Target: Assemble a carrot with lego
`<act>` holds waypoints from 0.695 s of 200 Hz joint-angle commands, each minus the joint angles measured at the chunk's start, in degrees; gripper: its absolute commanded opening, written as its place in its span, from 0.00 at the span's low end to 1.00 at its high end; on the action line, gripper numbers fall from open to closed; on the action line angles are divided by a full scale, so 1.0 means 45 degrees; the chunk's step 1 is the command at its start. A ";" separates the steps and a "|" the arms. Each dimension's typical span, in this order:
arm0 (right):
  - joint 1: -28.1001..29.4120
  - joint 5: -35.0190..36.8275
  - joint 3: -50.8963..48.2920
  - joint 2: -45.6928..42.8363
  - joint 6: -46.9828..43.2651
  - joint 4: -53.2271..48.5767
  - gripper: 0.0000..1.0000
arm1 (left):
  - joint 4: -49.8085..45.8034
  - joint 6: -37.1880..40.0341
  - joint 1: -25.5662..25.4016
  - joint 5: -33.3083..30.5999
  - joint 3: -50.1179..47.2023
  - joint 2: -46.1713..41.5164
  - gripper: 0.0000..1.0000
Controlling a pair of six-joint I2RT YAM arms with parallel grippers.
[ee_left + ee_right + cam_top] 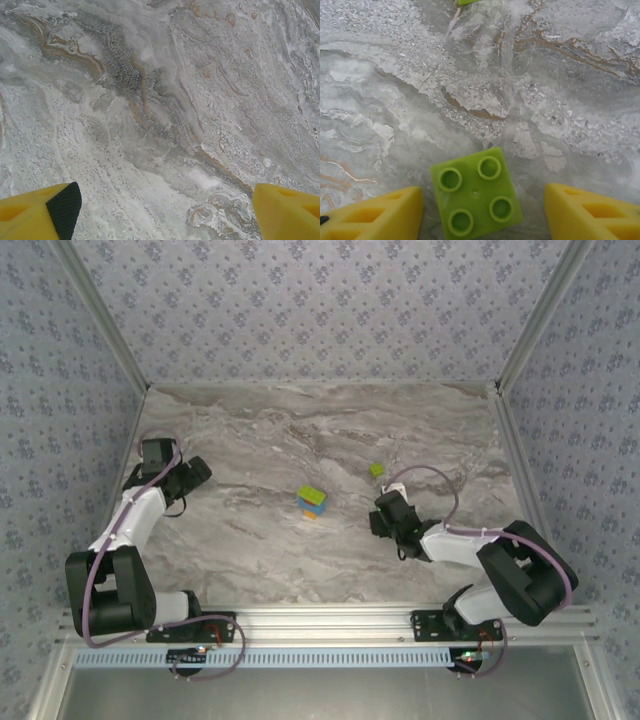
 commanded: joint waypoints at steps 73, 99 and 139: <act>0.0226 0.0400 -0.0240 0.0530 0.0579 0.0489 0.40 | -0.0031 0.0103 -0.0079 0.0053 0.0067 0.0071 0.90; 0.0345 0.0224 -0.0281 0.0416 0.0650 0.0370 0.38 | -0.0056 0.0103 -0.0079 0.0042 0.0077 0.0044 0.90; 0.0466 0.0125 -0.0299 0.0415 0.0763 0.0196 0.32 | -0.0064 0.0103 -0.0116 0.0053 0.0067 0.0006 0.90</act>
